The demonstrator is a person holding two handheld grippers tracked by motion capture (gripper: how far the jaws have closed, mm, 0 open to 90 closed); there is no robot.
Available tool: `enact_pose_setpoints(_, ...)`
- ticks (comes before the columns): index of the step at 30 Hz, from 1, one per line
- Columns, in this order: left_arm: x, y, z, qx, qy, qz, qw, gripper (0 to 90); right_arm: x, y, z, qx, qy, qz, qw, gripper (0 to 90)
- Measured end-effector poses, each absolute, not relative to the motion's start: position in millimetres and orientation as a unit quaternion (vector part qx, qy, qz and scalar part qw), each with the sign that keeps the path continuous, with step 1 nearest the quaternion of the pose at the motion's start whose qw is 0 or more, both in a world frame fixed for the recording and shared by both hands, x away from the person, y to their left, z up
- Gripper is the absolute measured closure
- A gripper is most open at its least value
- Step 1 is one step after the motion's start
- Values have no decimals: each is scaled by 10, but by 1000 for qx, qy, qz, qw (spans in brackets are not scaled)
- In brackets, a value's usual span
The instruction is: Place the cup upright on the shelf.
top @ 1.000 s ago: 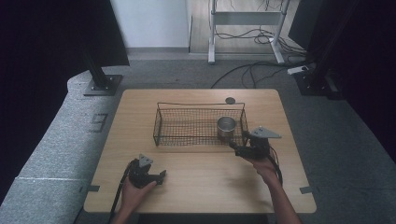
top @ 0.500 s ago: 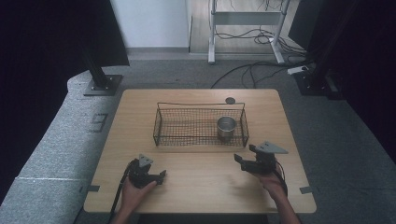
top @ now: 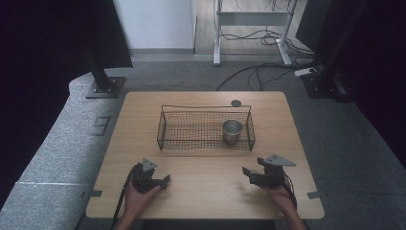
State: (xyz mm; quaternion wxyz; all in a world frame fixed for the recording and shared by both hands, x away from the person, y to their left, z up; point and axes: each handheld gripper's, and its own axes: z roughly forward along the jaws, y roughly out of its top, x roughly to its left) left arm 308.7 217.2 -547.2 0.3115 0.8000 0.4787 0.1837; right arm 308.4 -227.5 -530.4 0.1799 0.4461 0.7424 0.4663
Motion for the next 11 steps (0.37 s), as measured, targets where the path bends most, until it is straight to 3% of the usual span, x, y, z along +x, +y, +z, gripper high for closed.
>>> enact_pose_setpoints(11, 3087, 2172, -5472, 800, 479, 184, 312, 78, 3066, -2297, -5338, 446, 744, 464, 179, 198)
